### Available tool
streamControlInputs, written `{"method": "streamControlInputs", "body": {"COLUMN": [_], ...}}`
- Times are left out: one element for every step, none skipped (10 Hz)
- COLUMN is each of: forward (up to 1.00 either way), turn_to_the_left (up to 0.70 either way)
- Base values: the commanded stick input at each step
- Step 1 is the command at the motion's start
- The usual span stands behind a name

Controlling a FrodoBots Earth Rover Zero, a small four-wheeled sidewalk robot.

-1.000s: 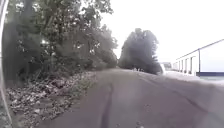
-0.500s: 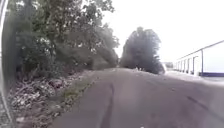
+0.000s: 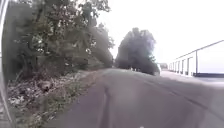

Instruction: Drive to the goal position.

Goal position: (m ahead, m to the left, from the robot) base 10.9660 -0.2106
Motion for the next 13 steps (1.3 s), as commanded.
{"method": "streamControlInputs", "body": {"forward": [0.70, 0.70, 0.70, 0.70, 0.70, 0.70, 0.70, 0.70, 0.70, 0.70, 0.70, 0.70, 0.70], "turn_to_the_left": [0.01, 0.01, 0.01, 0.01, 0.01, 0.01, 0.01, 0.01, 0.01, 0.01, -0.01, -0.02, -0.07]}}
